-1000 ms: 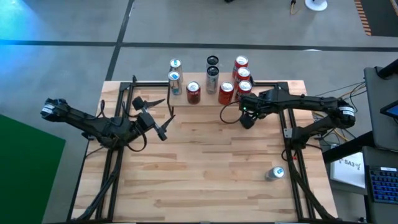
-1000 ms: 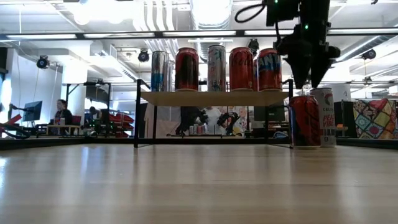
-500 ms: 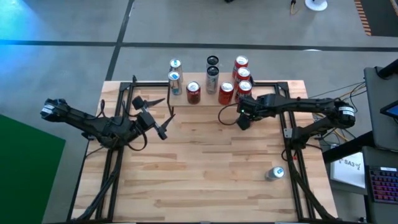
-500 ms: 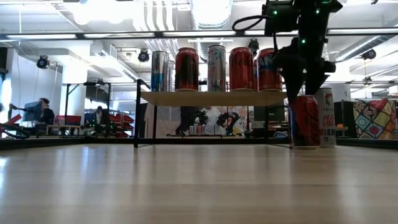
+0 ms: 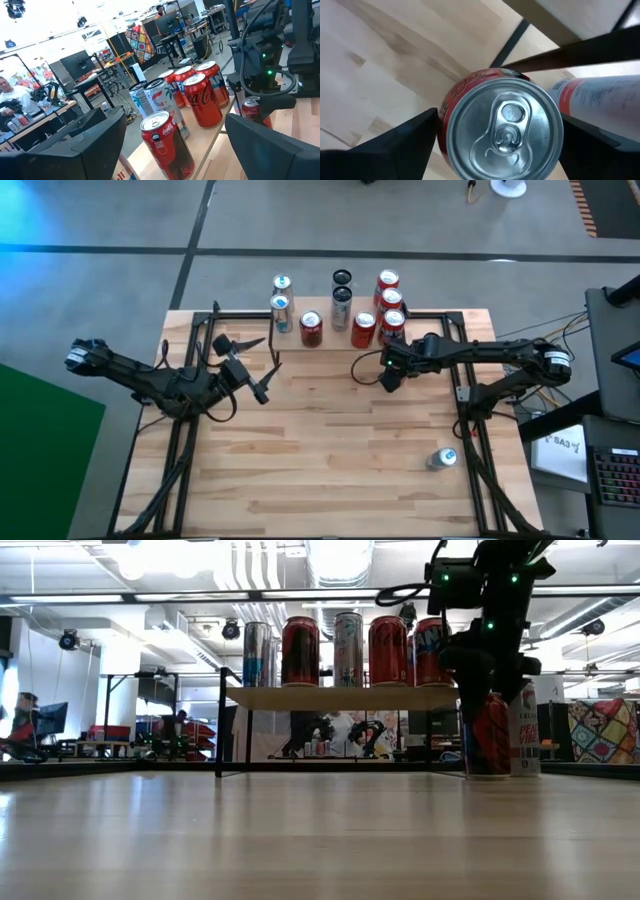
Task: Place canned beverage on shelf
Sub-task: Put the red soda can on the shelf
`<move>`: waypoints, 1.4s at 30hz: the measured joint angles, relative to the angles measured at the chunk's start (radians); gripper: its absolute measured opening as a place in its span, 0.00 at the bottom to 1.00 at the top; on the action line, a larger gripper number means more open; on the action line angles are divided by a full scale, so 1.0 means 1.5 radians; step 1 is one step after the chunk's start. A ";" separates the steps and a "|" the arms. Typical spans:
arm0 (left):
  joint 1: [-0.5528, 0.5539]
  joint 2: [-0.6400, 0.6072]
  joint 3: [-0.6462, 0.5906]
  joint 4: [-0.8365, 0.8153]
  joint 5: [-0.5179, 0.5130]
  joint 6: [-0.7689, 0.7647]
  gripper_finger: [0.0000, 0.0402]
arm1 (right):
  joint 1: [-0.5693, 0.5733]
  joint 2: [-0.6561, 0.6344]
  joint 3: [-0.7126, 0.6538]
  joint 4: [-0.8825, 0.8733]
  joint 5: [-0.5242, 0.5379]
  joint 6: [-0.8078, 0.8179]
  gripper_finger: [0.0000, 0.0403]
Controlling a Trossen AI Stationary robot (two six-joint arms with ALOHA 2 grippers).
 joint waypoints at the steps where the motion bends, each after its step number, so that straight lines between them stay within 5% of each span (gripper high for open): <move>1: 0.000 0.000 0.000 0.000 0.000 0.000 0.81 | 0.000 0.000 -0.001 0.002 0.002 0.000 0.84; 9: 0.000 0.000 0.000 0.000 0.000 -0.003 0.81 | 0.000 0.000 -0.001 0.001 0.007 -0.001 0.73; 26: 0.000 0.000 0.000 0.000 0.000 -0.003 0.81 | 0.006 -0.032 0.040 -0.028 -0.056 -0.014 0.73; 31: 0.000 0.000 0.000 0.000 0.000 -0.003 0.81 | 0.047 -0.046 0.091 -0.045 -0.116 -0.014 0.73; 42: 0.000 0.000 0.000 0.000 0.000 -0.003 0.81 | 0.168 -0.044 0.255 -0.081 -0.129 0.003 0.73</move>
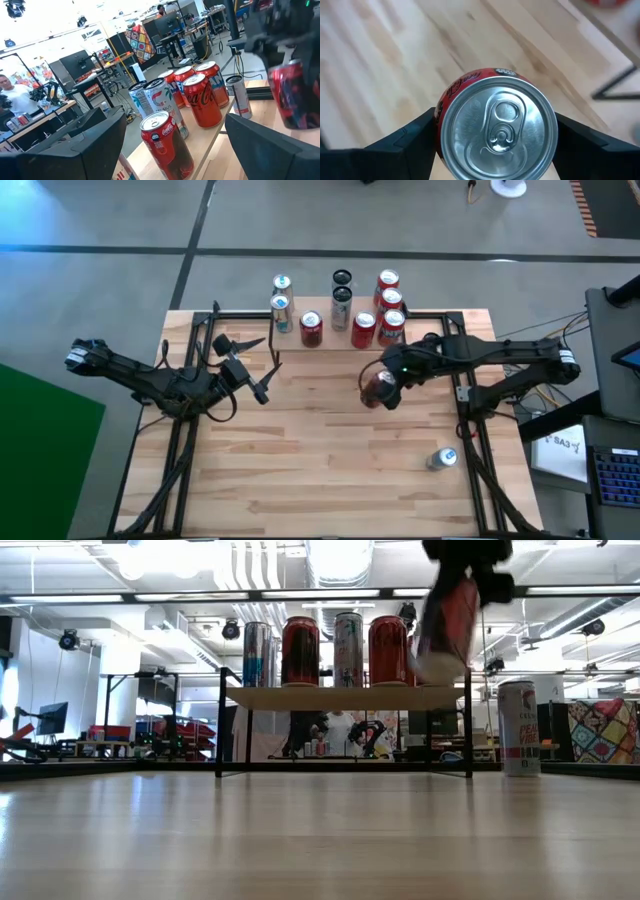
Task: Place canned beverage on shelf
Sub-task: Put the red soda can on the shelf
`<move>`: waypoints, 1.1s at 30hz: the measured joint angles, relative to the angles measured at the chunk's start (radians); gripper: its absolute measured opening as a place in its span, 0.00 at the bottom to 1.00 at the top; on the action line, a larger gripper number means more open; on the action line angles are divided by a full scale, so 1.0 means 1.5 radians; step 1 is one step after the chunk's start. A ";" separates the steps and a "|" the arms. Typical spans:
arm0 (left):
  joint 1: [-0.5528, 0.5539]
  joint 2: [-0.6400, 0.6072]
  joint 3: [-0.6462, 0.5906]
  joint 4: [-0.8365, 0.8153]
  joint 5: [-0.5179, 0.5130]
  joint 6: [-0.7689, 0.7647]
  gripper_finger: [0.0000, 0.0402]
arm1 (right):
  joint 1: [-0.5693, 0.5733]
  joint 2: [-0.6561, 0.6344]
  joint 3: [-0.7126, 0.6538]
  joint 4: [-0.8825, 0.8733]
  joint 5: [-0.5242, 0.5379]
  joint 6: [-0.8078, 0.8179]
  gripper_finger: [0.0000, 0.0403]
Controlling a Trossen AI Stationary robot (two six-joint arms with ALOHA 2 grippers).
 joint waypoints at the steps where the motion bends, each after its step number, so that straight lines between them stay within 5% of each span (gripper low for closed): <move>1: 0.000 0.000 0.000 0.000 0.000 0.000 0.81 | 0.007 0.000 0.017 0.002 0.002 0.000 0.73; 12: 0.000 0.000 0.000 -0.001 0.000 0.000 0.81 | 0.025 0.072 0.220 -0.032 0.047 -0.096 0.73; 17: 0.000 0.000 0.000 -0.005 0.000 0.000 0.81 | 0.014 0.142 0.347 -0.130 0.128 -0.191 0.73; 33: 0.000 0.002 0.000 -0.017 0.000 -0.027 0.81 | -0.116 0.294 0.662 -0.170 0.208 -0.448 0.73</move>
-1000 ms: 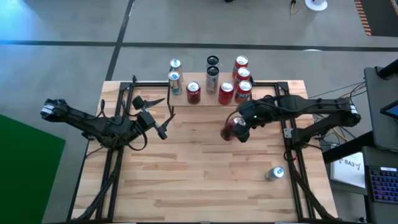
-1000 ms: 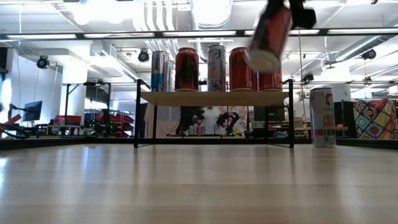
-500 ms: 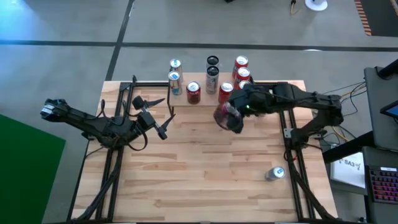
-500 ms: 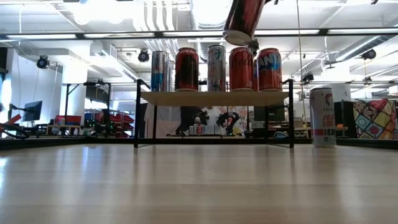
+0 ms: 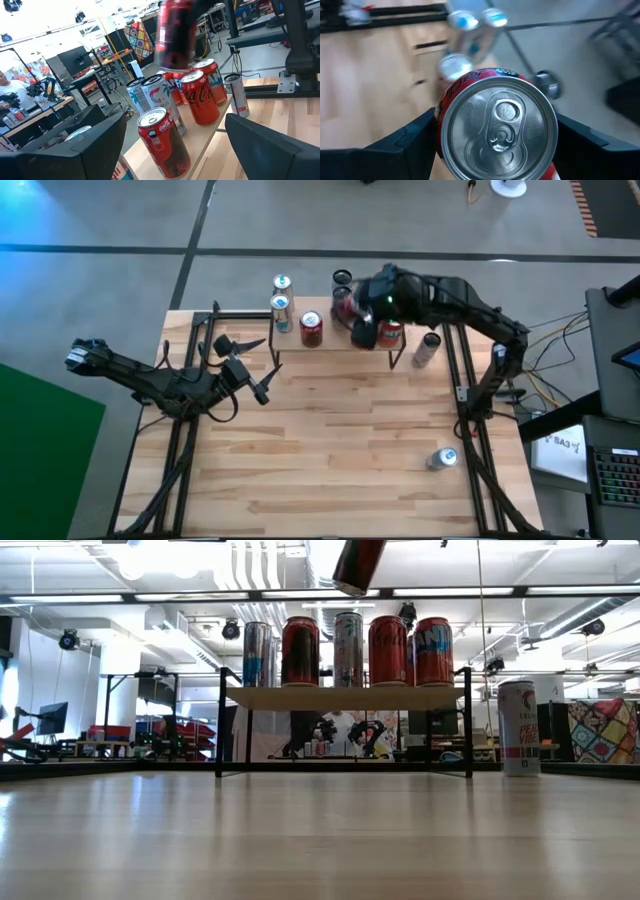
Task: Place canned beverage on shelf
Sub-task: Put the red soda can on the shelf
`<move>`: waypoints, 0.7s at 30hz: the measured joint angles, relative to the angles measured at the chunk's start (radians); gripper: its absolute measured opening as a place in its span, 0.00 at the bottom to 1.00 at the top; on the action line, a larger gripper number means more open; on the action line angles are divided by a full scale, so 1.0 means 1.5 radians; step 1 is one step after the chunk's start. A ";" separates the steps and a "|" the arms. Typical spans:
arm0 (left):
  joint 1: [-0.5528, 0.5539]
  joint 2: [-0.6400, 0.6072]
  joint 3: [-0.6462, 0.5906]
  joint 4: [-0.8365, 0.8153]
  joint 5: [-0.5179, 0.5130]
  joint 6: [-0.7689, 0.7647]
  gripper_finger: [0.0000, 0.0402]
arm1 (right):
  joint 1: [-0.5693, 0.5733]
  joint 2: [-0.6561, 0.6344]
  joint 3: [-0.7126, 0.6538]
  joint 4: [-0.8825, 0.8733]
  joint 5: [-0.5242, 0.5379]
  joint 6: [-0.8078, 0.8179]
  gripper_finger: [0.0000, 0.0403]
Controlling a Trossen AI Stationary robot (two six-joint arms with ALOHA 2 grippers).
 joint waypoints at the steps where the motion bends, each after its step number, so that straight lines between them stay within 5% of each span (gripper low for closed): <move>1: 0.000 0.000 0.000 0.000 0.000 0.000 0.81 | -0.009 0.007 0.013 0.001 0.009 -0.012 0.73; 21: 0.000 0.001 0.000 0.001 0.000 0.002 0.81 | -0.188 0.030 0.043 0.008 0.024 -0.064 0.73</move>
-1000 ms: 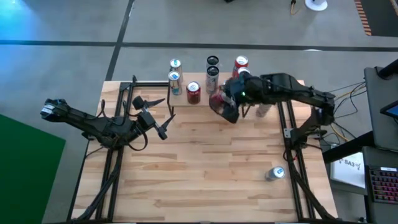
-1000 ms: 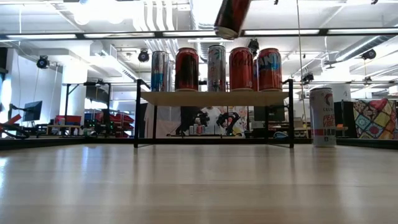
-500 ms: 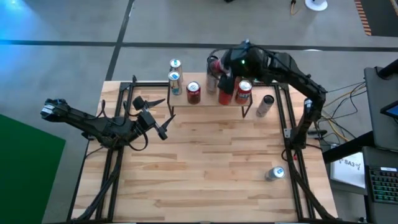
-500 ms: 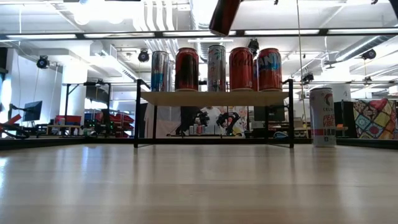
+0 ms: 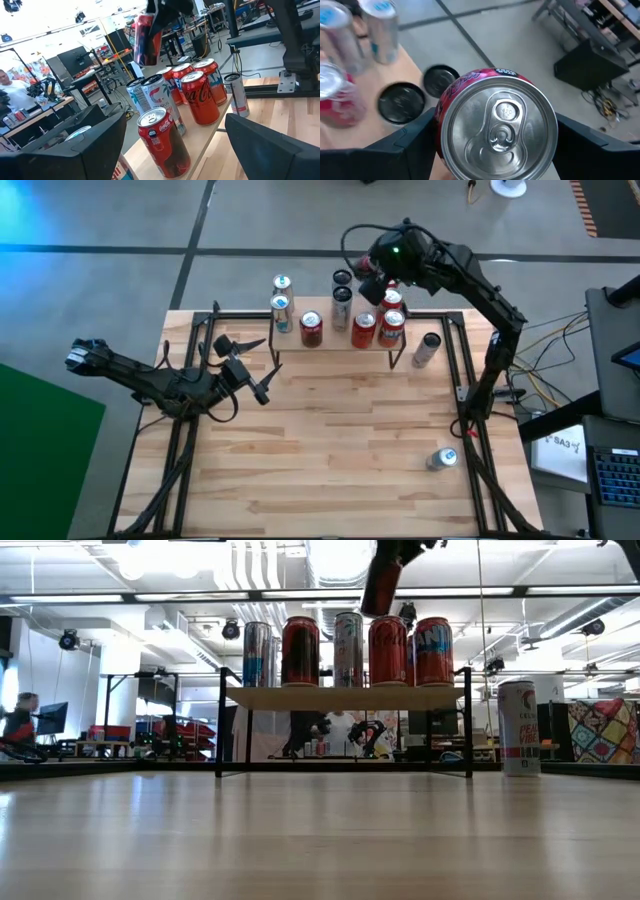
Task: Place canned beverage on shelf
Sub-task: Put the red soda can on the shelf
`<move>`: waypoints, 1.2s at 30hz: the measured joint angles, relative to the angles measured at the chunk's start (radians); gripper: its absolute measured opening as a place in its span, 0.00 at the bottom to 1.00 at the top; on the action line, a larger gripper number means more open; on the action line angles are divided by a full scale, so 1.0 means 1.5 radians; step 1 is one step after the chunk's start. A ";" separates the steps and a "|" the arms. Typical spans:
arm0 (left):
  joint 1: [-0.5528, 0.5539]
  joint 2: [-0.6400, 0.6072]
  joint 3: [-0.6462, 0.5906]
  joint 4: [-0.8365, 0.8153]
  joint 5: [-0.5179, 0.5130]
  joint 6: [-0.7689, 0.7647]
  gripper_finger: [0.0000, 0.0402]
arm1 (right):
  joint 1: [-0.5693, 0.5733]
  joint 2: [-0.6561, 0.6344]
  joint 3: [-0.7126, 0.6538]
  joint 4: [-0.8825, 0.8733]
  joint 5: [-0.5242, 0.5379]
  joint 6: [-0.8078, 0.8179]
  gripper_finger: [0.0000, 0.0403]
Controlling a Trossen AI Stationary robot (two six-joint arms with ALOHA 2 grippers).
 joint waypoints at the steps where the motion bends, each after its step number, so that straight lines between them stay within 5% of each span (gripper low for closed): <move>1: 0.000 0.000 0.000 0.000 0.000 0.000 0.81 | -0.003 0.003 0.000 -0.005 0.000 -0.001 0.73; 36: 0.000 0.000 0.000 -0.005 0.000 0.001 0.81 | -0.014 0.048 -0.002 -0.086 -0.061 0.016 0.73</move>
